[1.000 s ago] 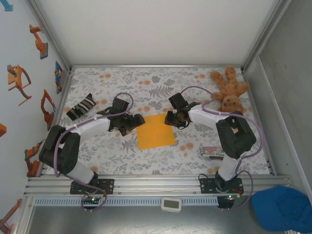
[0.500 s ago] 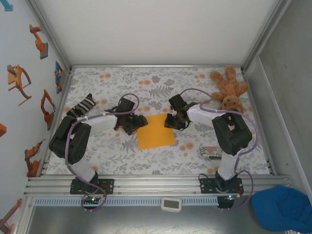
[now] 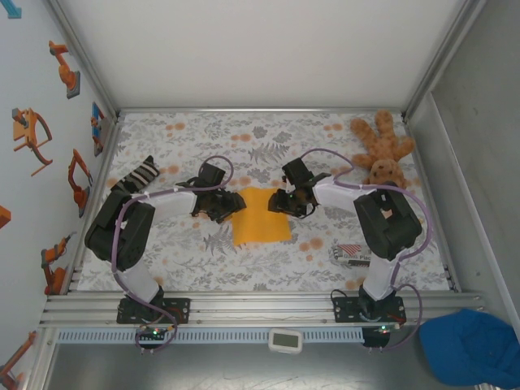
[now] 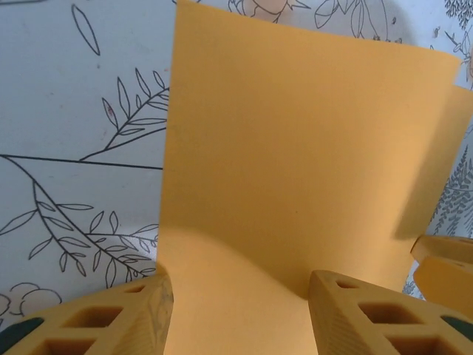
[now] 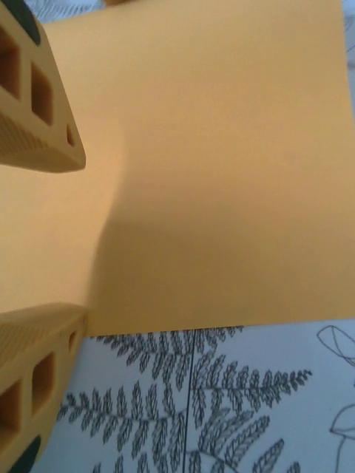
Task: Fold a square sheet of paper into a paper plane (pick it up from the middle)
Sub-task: First fold in half a square sheet of paper at the center of the table.
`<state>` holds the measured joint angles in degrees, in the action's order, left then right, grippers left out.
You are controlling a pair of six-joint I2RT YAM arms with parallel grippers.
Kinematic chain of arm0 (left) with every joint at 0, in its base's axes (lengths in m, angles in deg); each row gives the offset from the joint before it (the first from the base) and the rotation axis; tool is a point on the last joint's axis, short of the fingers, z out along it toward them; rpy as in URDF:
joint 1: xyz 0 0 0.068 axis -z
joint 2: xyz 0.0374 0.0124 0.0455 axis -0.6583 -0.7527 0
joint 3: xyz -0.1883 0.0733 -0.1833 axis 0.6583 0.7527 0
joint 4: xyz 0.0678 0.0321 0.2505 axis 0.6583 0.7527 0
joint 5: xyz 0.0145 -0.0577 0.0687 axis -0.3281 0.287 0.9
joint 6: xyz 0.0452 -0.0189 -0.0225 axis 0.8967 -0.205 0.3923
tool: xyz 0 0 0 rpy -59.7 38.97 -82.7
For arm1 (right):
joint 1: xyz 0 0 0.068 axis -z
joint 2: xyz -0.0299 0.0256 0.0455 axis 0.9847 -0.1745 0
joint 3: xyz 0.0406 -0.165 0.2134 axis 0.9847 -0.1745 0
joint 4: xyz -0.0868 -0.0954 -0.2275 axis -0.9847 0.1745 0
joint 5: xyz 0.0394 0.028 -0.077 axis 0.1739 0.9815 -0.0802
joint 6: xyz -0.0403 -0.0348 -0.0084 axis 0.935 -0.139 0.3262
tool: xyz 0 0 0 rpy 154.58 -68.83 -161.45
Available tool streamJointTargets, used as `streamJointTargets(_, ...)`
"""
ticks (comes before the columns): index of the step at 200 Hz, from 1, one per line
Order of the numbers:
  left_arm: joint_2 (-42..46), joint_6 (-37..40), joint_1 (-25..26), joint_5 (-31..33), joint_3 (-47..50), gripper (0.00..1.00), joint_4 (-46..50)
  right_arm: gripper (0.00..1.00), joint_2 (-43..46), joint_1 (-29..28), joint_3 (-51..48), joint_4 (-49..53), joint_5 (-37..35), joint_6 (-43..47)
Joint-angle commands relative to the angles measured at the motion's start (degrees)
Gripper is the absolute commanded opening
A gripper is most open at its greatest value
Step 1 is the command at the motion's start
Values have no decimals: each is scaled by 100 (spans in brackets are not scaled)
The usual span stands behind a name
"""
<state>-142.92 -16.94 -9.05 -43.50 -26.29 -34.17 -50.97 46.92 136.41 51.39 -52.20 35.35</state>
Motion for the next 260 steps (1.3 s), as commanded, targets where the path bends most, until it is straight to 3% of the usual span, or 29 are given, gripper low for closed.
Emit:
streamJointTargets(1, -254, 133, -36, 98, 41, 50, 231, 59, 69, 1, -300, -362, 141, -136)
streamJointTargets(115, -606, 423, 40, 21, -114, 42, 234, 91, 113, -83, -632, -1874, 993, -545)
streamJointTargets(159, -790, 555, 110, 42, -247, 44, 365, 94, 60, -184, -592, -1954, 973, -501)
streamJointTargets(178, -816, 573, 119, 38, -265, 43, 377, 90, -13, -227, -415, -1580, 763, -405)
streamJointTargets(208, -816, 582, 119, 71, -281, 39, 390, 73, -179, -356, -96, -971, 415, -231)
streamJointTargets(226, -796, 595, 119, 94, -292, 37, 411, 68, -180, -429, -18, -842, 249, -210)
streamJointTargets(260, -679, 582, 88, 104, -299, 37, 404, 48, -100, -432, -5, -728, -35, -227)
